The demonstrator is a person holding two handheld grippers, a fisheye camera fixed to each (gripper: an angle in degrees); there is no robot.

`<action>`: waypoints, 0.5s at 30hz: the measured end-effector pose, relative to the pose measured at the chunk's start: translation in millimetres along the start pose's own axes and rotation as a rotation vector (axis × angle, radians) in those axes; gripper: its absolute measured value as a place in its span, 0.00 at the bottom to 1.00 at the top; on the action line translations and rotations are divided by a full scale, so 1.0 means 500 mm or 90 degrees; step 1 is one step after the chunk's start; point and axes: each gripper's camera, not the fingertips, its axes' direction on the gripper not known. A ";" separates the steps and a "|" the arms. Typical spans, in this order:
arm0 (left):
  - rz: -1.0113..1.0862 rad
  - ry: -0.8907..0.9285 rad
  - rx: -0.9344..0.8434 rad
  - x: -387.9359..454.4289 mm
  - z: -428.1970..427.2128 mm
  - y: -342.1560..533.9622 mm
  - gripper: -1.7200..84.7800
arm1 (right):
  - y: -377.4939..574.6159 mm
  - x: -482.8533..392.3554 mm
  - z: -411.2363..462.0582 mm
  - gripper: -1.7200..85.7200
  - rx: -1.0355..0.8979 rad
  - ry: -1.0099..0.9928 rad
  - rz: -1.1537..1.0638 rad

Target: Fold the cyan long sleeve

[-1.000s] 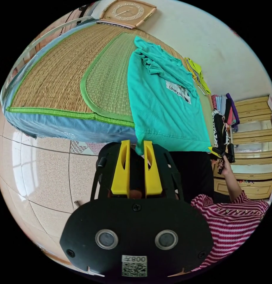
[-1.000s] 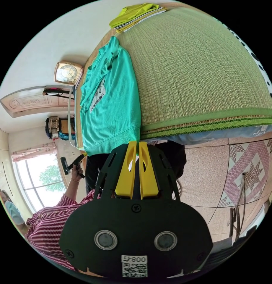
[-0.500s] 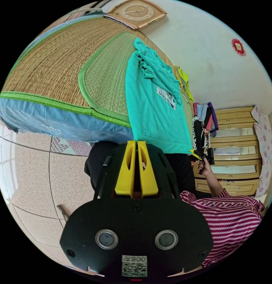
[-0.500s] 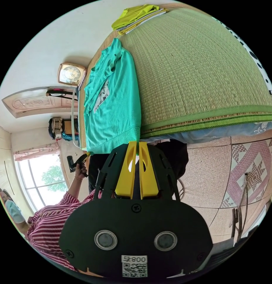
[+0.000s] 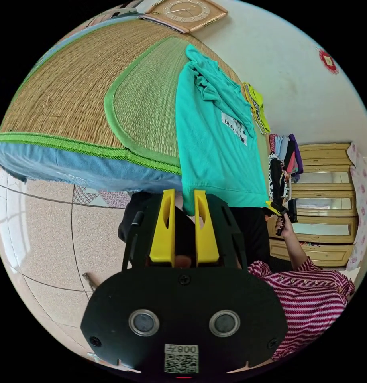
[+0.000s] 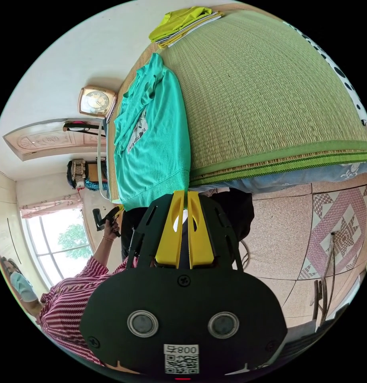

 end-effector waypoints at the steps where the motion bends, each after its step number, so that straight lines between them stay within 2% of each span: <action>1: 0.000 0.006 -0.011 -0.004 0.007 0.001 0.09 | 0.003 0.004 0.005 0.03 0.000 -0.001 0.002; 5: 0.010 0.047 0.013 -0.014 -0.008 0.036 0.04 | 0.015 0.014 0.016 0.03 0.004 -0.007 0.002; 15: 0.045 0.122 0.108 -0.008 -0.091 0.197 0.03 | 0.111 0.039 0.018 0.03 0.026 -0.087 -0.035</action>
